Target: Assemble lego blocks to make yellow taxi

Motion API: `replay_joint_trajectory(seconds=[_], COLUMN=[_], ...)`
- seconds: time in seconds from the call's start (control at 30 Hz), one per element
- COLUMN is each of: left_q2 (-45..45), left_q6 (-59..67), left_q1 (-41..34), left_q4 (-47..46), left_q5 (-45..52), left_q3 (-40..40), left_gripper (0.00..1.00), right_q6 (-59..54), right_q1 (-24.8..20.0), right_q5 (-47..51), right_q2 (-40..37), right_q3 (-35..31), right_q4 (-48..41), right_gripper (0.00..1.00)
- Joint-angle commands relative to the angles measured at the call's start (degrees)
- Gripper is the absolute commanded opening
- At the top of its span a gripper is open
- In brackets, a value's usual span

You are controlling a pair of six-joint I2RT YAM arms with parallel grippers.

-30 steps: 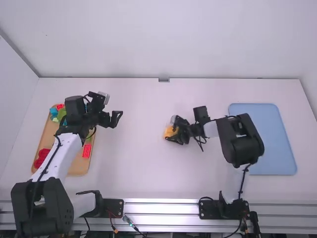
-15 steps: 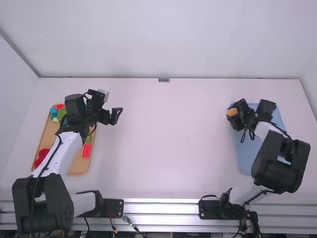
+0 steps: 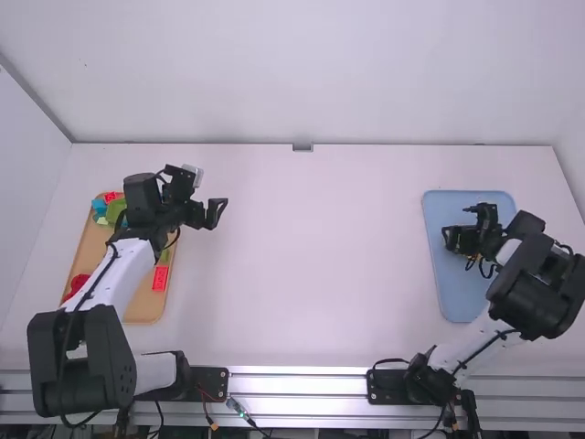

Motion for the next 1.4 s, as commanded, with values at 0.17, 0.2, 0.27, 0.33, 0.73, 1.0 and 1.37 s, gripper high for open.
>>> replay_joint_trajectory(seconds=[0.17,0.2,0.27,0.33,0.73,1.0,1.37], left_q2=[0.17,0.17,0.17,-0.11,-13.70,-29.86,-39.55], left_q6=[-1.16,-2.34,-5.51,-8.90,-11.08,-11.08,-13.41], left_q1=[-0.15,-0.15,-0.15,-0.15,-0.63,-0.04,-3.49], left_q4=[1.07,1.20,2.10,3.02,0.24,-1.55,-3.90], left_q5=[1.07,1.09,1.07,1.05,-7.96,-11.23,-14.37], left_q3=[-0.15,-0.15,-0.11,-0.09,-0.11,-0.11,-3.27], left_gripper=[0.99,0.99,0.99,0.99,0.99,0.99,0.93], right_q6=[3.37,3.96,6.10,7.89,4.94,4.59,7.78], right_q1=[2.91,3.34,4.37,5.60,16.79,24.63,30.95], right_q5=[-1.95,-0.85,3.48,7.65,10.97,10.95,14.10], right_q2=[-13.33,-15.23,-20.11,-25.77,-51.93,-62.93,-70.44], right_q3=[0.50,0.50,0.50,0.50,0.50,0.50,-2.67], right_q4=[-3.52,-3.65,-4.09,-6.16,-21.99,-24.28,-21.09], right_gripper=[0.99,0.99,0.99,0.99,0.99,0.99,0.94])
